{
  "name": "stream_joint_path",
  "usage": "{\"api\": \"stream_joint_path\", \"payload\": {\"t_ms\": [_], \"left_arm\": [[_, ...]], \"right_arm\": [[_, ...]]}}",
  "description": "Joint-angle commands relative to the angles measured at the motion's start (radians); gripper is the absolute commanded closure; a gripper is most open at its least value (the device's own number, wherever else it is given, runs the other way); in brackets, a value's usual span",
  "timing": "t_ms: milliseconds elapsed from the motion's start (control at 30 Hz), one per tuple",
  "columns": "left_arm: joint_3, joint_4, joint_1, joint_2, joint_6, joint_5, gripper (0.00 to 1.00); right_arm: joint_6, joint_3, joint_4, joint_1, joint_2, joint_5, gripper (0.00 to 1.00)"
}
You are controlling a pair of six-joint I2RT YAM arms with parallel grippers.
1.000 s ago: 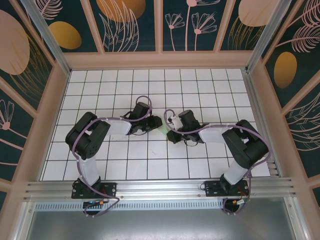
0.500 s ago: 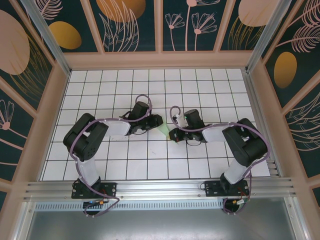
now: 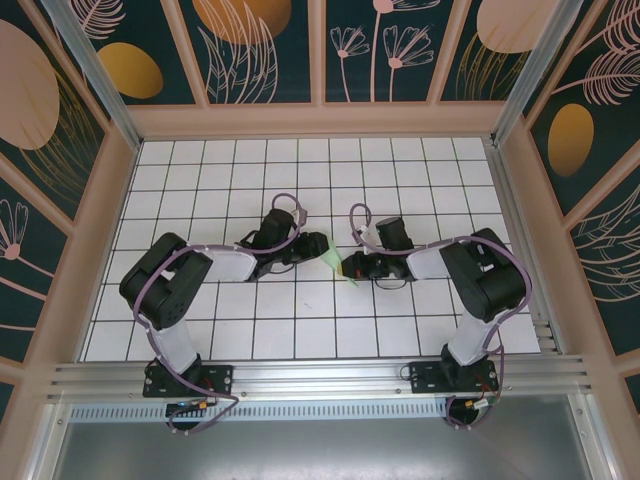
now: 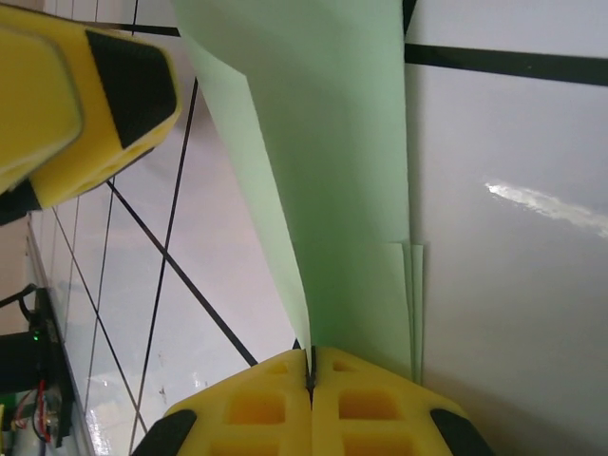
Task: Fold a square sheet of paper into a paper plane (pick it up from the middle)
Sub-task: Fold the wing for the fifth time at the center of the table.
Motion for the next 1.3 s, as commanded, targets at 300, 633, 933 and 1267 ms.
{"api": "stream_joint_path", "payload": {"t_ms": [300,633,933,1267], "left_arm": [[0.005,0.052,-0.030,0.066,0.022,0.048,0.64],[0.018,0.048,-0.030,0.094,0.030,0.048,0.66],[0.051,0.029,-0.030,0.118,0.029,0.030,0.66],[0.079,-0.045,-0.030,0.137,0.041,-0.004,0.67]], "right_arm": [[0.087,0.015,-0.031,-0.028,0.086,-0.009,1.00],[0.105,0.029,-0.057,-0.035,0.115,-0.006,1.00],[0.103,0.036,-0.069,-0.034,0.127,-0.006,1.00],[0.101,0.040,-0.084,-0.035,0.130,-0.001,1.00]]}}
